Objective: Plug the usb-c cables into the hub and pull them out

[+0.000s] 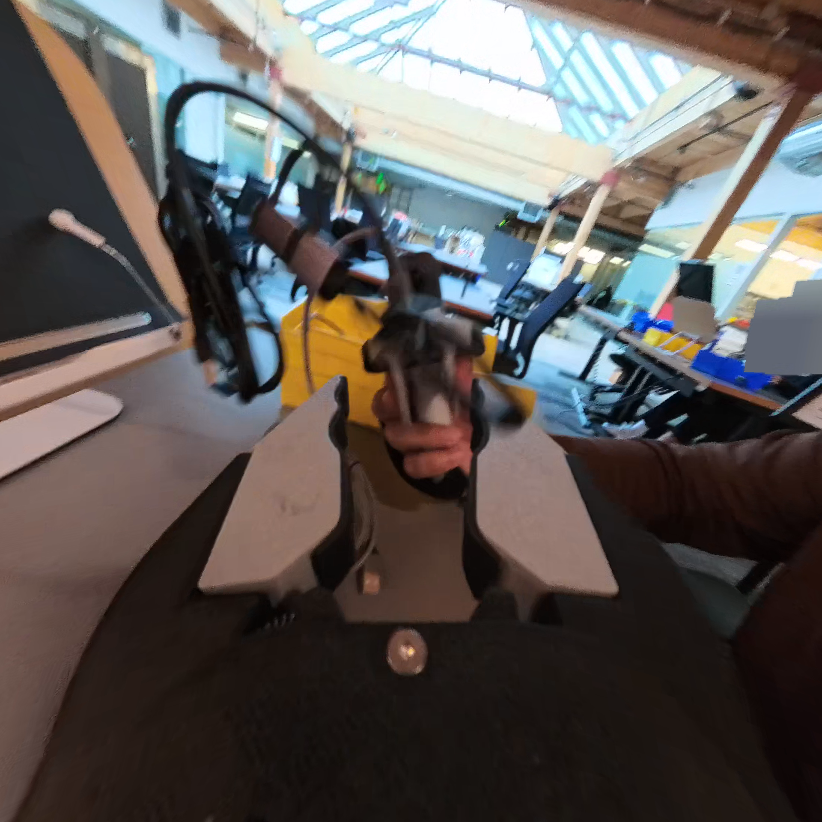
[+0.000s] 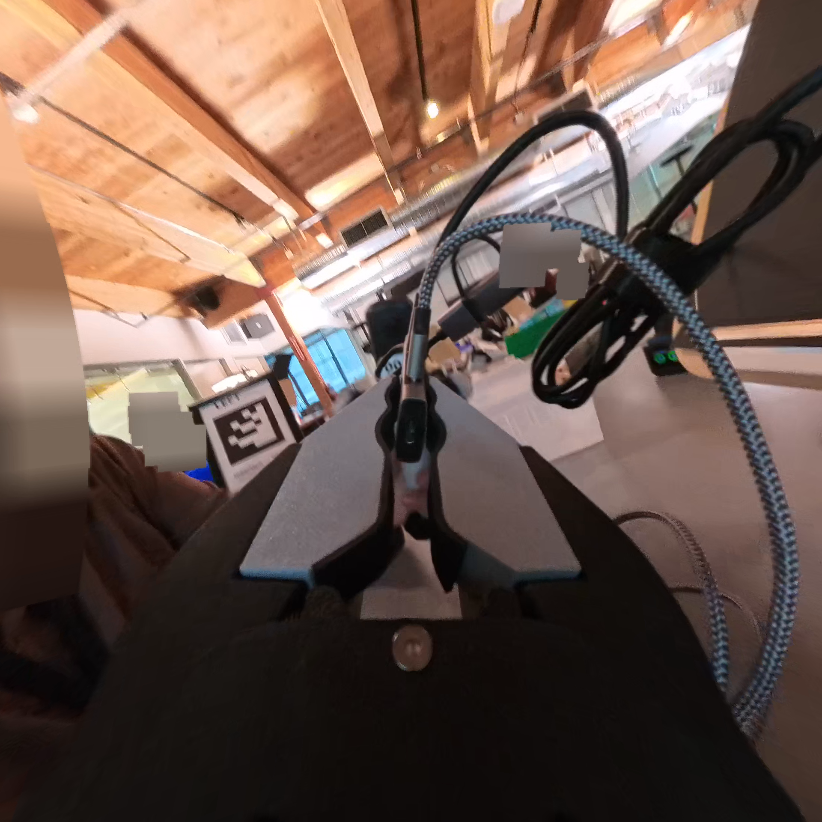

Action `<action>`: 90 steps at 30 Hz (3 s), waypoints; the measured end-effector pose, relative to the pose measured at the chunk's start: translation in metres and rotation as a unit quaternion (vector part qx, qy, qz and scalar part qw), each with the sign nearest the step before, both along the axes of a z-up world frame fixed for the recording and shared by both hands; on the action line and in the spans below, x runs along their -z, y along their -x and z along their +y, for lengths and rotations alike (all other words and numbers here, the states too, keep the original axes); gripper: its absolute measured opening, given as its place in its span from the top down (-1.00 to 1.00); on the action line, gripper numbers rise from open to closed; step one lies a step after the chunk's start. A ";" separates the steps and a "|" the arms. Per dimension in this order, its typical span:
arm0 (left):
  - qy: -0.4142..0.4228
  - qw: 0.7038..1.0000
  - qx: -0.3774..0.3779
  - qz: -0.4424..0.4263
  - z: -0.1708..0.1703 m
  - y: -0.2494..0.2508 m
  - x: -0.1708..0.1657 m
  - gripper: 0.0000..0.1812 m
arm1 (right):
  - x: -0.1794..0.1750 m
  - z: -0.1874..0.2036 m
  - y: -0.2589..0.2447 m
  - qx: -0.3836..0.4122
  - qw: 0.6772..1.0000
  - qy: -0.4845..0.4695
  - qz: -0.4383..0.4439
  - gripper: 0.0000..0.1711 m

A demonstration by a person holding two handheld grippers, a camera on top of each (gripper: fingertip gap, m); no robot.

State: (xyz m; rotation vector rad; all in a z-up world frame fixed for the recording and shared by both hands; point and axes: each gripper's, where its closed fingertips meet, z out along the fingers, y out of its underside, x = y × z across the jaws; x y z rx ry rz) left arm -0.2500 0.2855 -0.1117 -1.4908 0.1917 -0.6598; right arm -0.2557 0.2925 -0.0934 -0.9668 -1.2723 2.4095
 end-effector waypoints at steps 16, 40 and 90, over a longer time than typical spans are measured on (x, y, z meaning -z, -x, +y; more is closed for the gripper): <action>-0.051 0.998 -0.016 0.022 -0.030 0.012 -0.019 0.91 | 0.011 -0.021 -0.002 0.016 0.990 -0.142 -0.019 0.90; 0.020 0.997 0.031 0.068 -0.022 -0.010 0.018 0.89 | 0.022 -0.030 -0.004 -0.043 0.990 -0.121 -0.059 0.97; 0.058 0.989 -0.045 0.127 -0.009 0.002 0.047 0.88 | -0.012 -0.009 0.012 0.224 0.936 -0.265 -0.063 0.96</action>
